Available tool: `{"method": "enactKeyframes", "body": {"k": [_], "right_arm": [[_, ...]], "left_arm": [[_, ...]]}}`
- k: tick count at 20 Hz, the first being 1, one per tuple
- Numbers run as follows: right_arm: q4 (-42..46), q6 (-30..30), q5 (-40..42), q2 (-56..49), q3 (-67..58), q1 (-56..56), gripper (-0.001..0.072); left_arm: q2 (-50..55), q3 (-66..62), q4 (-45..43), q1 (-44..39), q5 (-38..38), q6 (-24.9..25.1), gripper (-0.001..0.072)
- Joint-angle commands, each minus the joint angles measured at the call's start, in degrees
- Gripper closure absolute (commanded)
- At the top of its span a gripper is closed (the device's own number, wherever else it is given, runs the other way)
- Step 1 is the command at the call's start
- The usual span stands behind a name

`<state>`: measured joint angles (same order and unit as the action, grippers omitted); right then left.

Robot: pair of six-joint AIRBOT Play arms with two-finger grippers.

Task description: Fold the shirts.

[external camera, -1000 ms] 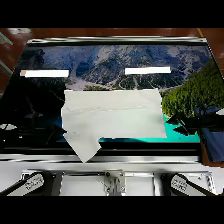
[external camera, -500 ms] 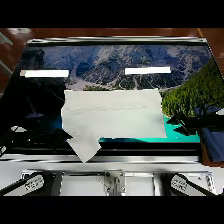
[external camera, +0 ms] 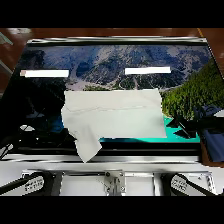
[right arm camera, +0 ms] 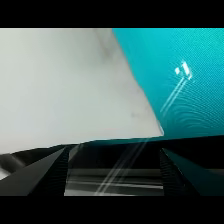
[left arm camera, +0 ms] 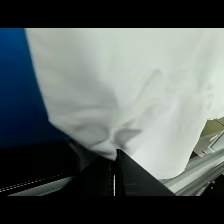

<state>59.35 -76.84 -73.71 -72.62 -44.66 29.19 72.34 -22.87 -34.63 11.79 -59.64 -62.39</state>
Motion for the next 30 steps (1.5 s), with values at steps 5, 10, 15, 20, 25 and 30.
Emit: {"method": "enactKeyframes", "body": {"k": [5, 10, 15, 20, 25, 30], "right_arm": [[-2.36, -1.27, 7.06, -3.61, 5.4, -1.07, 0.0034], [-3.58, -2.32, 13.14, -7.85, 5.4, -8.07, 0.0035], [-7.58, -1.51, 15.93, -7.61, 4.44, -11.67, 0.0642], [-12.24, 5.81, 16.17, -2.38, -4.24, -13.88, 0.0643], [-4.63, 0.68, 28.61, -6.82, -13.79, -22.43, 0.0643], [-1.27, -3.13, 30.01, -17.2, -26.18, -23.28, 0.0643]], "left_arm": [[-4.2, 0.02, 0.63, 2.51, -6.34, 6.25, 0.0666], [-5.33, -0.02, 0.85, 2.54, -6.45, 6.23, 0.0666], [-5.33, -5.2, 0.83, 4.48, -6.69, 6.25, 0.0666], [-4.79, -20.94, 0.83, 3.45, -5.07, 11.19, 0.0666], [3.85, -34.8, 0.85, -0.17, -1.18, 8.9, 0.0666], [17.99, -48.72, 0.85, 0.94, -1.22, 4.61, 0.0666]]}}
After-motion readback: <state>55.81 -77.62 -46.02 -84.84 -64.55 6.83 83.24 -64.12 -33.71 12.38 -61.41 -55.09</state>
